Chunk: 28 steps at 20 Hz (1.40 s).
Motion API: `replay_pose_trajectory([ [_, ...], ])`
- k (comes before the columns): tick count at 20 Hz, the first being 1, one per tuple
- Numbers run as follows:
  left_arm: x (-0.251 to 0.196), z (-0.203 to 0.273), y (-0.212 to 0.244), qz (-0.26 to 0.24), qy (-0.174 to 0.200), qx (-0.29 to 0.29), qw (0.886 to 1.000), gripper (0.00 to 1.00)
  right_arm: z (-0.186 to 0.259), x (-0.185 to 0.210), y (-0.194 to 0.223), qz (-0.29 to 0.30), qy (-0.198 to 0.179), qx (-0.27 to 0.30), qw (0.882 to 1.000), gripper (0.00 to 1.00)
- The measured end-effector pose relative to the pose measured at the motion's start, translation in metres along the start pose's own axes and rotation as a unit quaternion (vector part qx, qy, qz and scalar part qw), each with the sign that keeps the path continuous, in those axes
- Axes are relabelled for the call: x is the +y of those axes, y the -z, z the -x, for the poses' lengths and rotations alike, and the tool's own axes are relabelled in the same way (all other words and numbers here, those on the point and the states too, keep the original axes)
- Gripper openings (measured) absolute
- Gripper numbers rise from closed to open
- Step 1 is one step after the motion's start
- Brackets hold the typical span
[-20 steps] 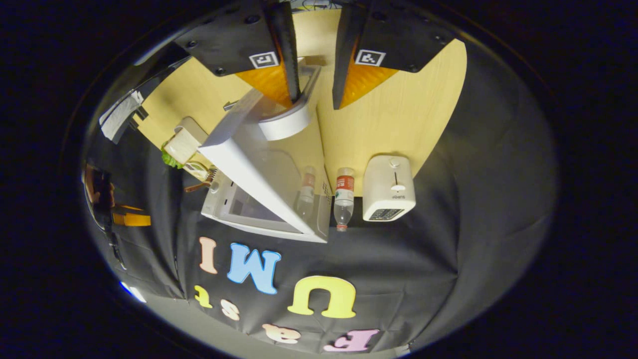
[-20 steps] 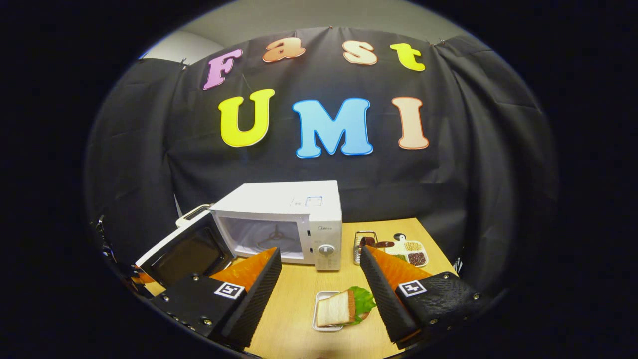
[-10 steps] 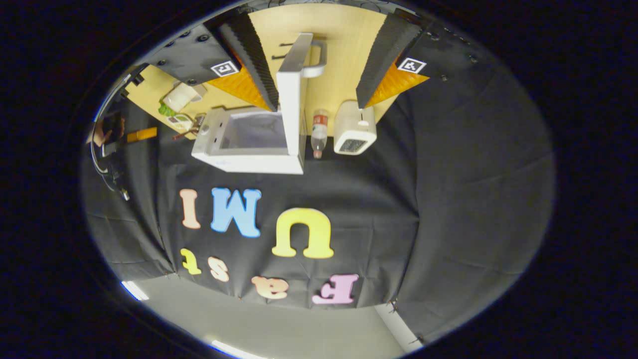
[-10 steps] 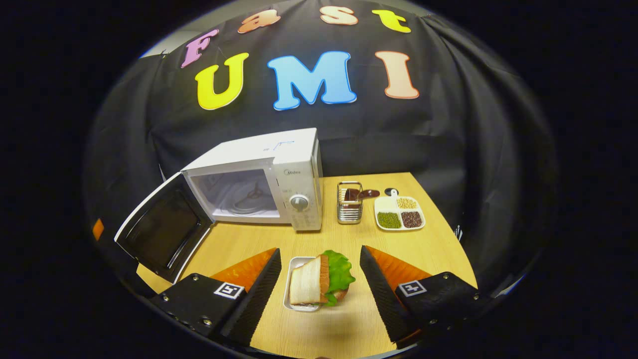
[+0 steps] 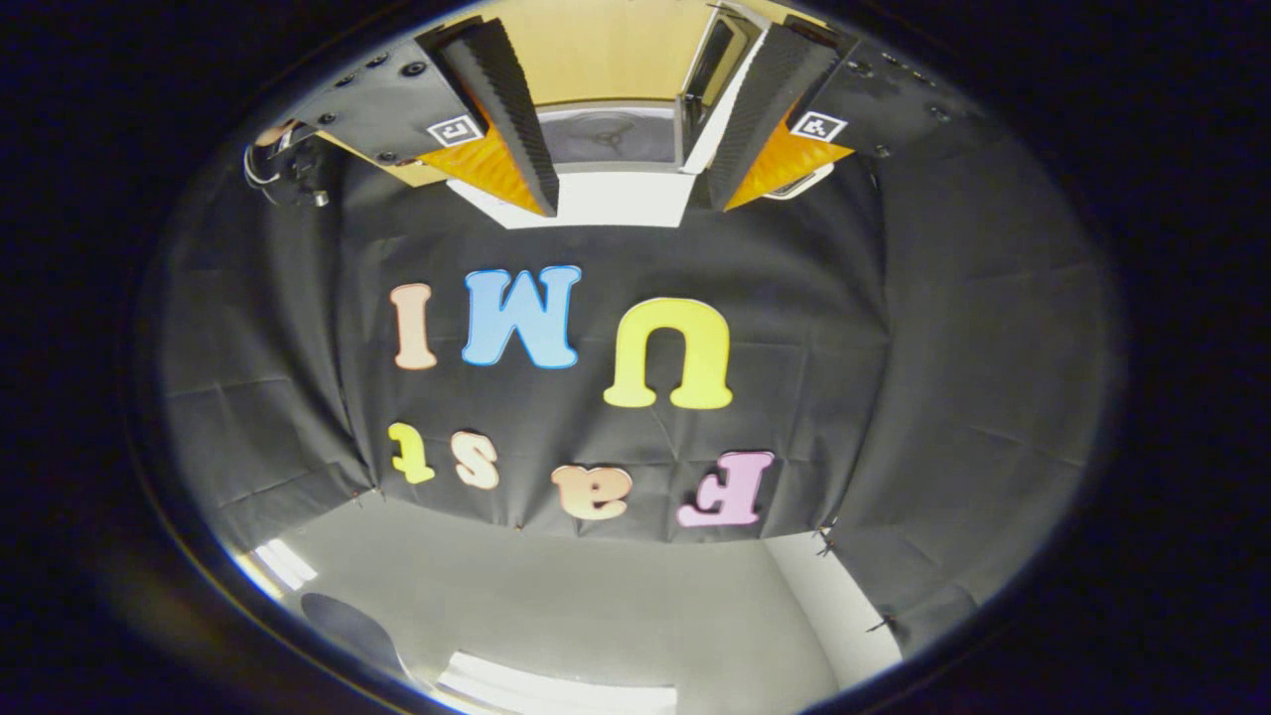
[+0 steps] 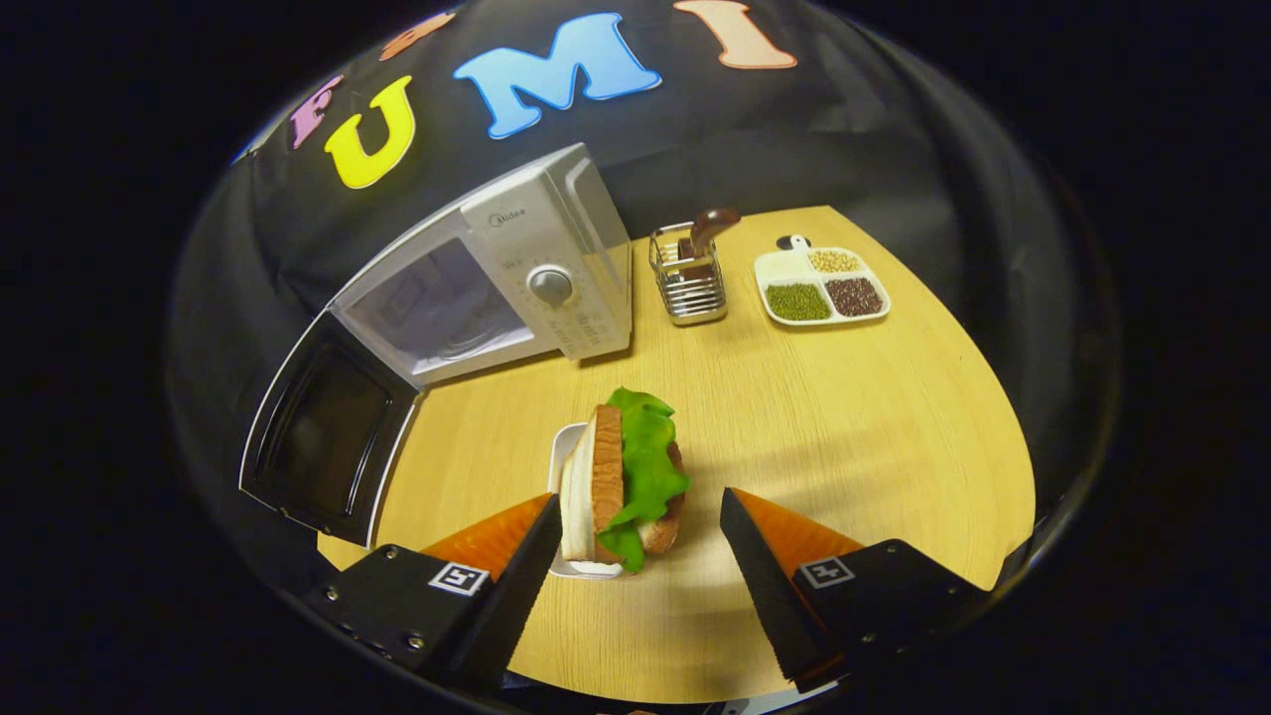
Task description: Open the microwave oven with the left hand, put the food in, and close the microwave oven.
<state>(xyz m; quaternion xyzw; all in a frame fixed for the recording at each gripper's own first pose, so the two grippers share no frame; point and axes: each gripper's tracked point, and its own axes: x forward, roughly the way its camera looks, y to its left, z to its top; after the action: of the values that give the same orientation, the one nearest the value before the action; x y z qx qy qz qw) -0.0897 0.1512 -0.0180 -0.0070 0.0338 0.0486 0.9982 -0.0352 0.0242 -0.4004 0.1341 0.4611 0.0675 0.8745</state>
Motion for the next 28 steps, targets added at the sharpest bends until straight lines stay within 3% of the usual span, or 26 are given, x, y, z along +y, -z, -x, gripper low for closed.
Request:
replay_pose_trajectory([
  [4, -0.032, -0.018, 0.000, 0.000, -0.006, 0.004, 1.000, 0.94, -0.021, 0.002, 0.009, -0.019, -0.023, 0.037, 0.999, 0.97],
  [5, -0.036, -0.019, 0.002, 0.000, -0.010, 0.008, 1.000, 0.94, -0.020, 0.003, 0.006, -0.020, -0.028, 0.037, 0.999, 0.92],
  [6, -0.040, -0.021, 0.006, 0.001, -0.014, 0.013, 1.000, 0.96, -0.020, 0.005, 0.004, -0.026, -0.030, 0.038, 0.998, 0.65],
  [8, -0.044, -0.024, 0.012, 0.002, -0.022, 0.022, 1.000, 0.96, -0.016, 0.013, 0.002, -0.038, -0.055, 0.049, 0.997, 0.37],
  [10, -0.050, -0.027, 0.013, 0.006, -0.030, 0.029, 0.999, 0.99, -0.017, 0.016, 0.003, -0.030, -0.072, 0.062, 0.995, 0.16],
  [12, -0.055, -0.029, 0.010, 0.007, -0.038, 0.029, 0.999, 0.94, -0.015, 0.019, 0.000, -0.022, -0.091, 0.071, 0.993, 0.16],
  [15, -0.061, -0.029, 0.001, -0.005, -0.050, 0.027, 0.998, 0.96, -0.004, 0.026, -0.010, -0.041, -0.127, 0.070, 0.989, 0.16],
  [18, -0.072, -0.031, -0.007, -0.009, -0.046, 0.024, 0.999, 0.94, 0.011, 0.042, -0.023, -0.082, -0.172, 0.065, 0.980, 0.16],
  [20, -0.075, -0.032, -0.013, -0.006, -0.040, 0.019, 0.999, 0.98, 0.021, 0.058, -0.035, -0.113, -0.203, 0.055, 0.971, 0.15],
  [24, -0.057, -0.032, -0.030, 0.001, -0.039, 0.009, 0.999, 0.94, 0.043, 0.099, -0.057, -0.149, -0.255, 0.020, 0.955, 0.16],
  [25, -0.050, -0.031, -0.031, 0.002, -0.037, 0.011, 0.999, 0.98, 0.047, 0.111, -0.062, -0.162, -0.266, 0.010, 0.950, 0.16],
  [28, -0.020, -0.027, -0.036, 0.015, -0.032, 0.007, 0.999, 0.98, 0.050, 0.153, -0.078, -0.211, -0.302, -0.020, 0.929, 0.16],
])
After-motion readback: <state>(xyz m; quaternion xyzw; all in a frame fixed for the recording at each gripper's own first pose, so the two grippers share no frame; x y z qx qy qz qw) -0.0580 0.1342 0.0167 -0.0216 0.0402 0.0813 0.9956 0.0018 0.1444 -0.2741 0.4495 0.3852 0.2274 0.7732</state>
